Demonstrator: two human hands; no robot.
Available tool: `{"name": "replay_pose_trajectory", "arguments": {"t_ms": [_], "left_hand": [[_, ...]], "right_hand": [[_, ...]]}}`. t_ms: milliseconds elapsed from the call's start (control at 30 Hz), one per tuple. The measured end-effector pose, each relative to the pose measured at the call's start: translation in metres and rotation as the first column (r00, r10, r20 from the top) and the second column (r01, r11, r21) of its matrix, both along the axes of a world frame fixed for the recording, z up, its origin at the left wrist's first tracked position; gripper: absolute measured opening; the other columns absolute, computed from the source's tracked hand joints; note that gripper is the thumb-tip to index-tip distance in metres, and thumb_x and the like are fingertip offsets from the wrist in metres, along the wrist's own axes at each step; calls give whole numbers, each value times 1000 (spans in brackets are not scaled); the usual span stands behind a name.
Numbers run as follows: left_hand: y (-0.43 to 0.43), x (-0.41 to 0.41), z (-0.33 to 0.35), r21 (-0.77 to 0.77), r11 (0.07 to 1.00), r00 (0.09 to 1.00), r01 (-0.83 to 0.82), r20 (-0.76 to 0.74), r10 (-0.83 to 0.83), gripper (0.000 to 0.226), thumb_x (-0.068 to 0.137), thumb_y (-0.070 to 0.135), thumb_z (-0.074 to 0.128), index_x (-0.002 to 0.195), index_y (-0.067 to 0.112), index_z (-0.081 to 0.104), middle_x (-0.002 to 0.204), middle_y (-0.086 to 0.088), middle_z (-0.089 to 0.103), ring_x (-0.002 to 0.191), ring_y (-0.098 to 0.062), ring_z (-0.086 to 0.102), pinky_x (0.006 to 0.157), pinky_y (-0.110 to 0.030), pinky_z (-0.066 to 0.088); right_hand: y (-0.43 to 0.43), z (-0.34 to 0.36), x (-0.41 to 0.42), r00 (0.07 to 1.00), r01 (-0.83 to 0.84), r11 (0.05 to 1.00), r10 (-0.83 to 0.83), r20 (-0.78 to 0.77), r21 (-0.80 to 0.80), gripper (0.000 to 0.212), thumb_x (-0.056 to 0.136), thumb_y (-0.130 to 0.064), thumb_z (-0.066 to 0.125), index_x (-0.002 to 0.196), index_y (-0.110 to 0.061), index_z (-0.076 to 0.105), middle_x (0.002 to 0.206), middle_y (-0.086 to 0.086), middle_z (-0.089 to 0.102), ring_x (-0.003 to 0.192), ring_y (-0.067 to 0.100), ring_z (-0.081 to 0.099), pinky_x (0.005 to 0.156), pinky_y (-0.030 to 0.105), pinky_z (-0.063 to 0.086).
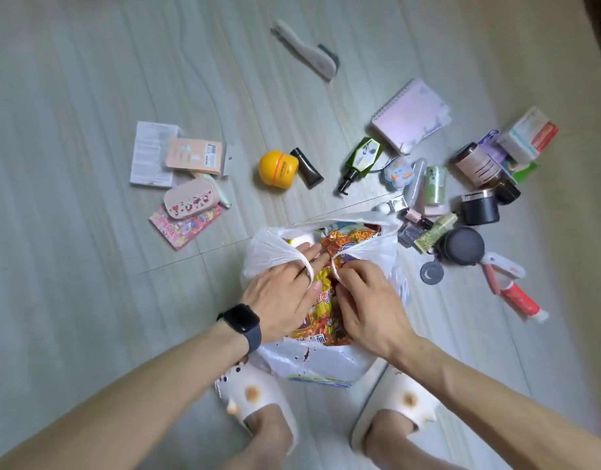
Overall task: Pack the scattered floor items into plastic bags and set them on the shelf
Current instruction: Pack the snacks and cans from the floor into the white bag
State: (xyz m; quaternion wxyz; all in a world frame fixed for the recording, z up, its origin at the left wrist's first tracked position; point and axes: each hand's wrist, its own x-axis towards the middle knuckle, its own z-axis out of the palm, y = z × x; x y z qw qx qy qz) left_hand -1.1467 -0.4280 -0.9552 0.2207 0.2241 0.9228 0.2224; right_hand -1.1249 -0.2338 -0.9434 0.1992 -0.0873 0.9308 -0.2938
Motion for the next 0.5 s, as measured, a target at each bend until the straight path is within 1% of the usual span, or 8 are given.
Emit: {"name": "replay_pose_trajectory", "arguments": {"t_ms": [67, 133, 200, 233, 267, 333, 400, 500], "left_hand": [[3, 3, 37, 41, 990, 986, -138, 105, 133, 47, 99, 39, 29, 137, 24, 54, 141, 1, 53, 133, -19, 45, 109, -35, 38], [7, 5, 82, 40, 924, 872, -380, 350, 343, 30, 96, 38, 37, 111, 40, 63, 102, 9, 70, 101, -17, 63, 89, -34, 49], [14, -6, 135, 3, 745, 600, -667, 596, 534, 14, 92, 34, 47, 89, 35, 61, 64, 8, 68, 64, -13, 65, 68, -31, 52], [16, -14, 162, -28, 631, 456, -775, 666, 590, 12, 91, 29, 52, 83, 28, 61, 55, 5, 65, 51, -15, 59, 59, -29, 50], [15, -23, 187, -73, 543, 340, -836, 708, 619, 15, 90, 27, 56, 78, 22, 62, 52, 1, 64, 44, -18, 53, 53, -28, 45], [-1, -37, 243, -177, 474, 208, -863, 729, 652, 24, 89, 31, 59, 73, 15, 66, 57, -2, 68, 38, -18, 45, 48, -24, 38], [-32, -35, 296, -231, 460, 174, -857, 711, 681, 26, 91, 31, 58, 78, 12, 70, 59, -1, 70, 33, -14, 43, 43, -22, 36], [-78, -25, 372, -254, 393, 90, -884, 733, 674, 21, 92, 29, 58, 90, 14, 72, 63, -5, 72, 33, -14, 39, 45, -23, 35]], "right_hand": [[-5, 39, -10, 915, 272, 956, -219, 338, -115, 17, 95, -20, 50, 91, -35, 44, 85, 1, 60, 80, 26, 55, 73, 41, 47], [-11, 80, -16, 751, 525, 839, -378, 542, -141, 25, 94, -21, 55, 79, -31, 38, 71, -6, 57, 63, 16, 52, 62, 35, 46], [-23, 130, -26, 636, 685, 705, -454, 624, -186, 27, 94, -22, 60, 76, -21, 39, 63, -7, 50, 56, 14, 45, 54, 30, 39], [-28, 156, -33, 599, 730, 656, -478, 642, -192, 29, 94, -26, 61, 75, -18, 41, 62, -5, 49, 57, 15, 44, 55, 30, 37], [-31, 176, -39, 567, 759, 624, -493, 660, -186, 29, 96, -30, 59, 74, -16, 47, 63, -4, 52, 59, 17, 45, 57, 30, 37], [-33, 227, -49, 508, 785, 603, -498, 703, -141, 28, 98, -35, 54, 82, -13, 64, 75, -2, 70, 63, 19, 55, 63, 32, 43], [-35, 279, -50, 496, 777, 620, -497, 713, -108, 29, 98, -37, 52, 93, -15, 70, 91, 6, 76, 63, 15, 60, 65, 34, 45], [-42, 357, -50, 542, 731, 667, -439, 717, -145, 26, 103, -28, 48, 105, -14, 70, 96, 3, 77, 55, 4, 57, 65, 28, 42]]}}
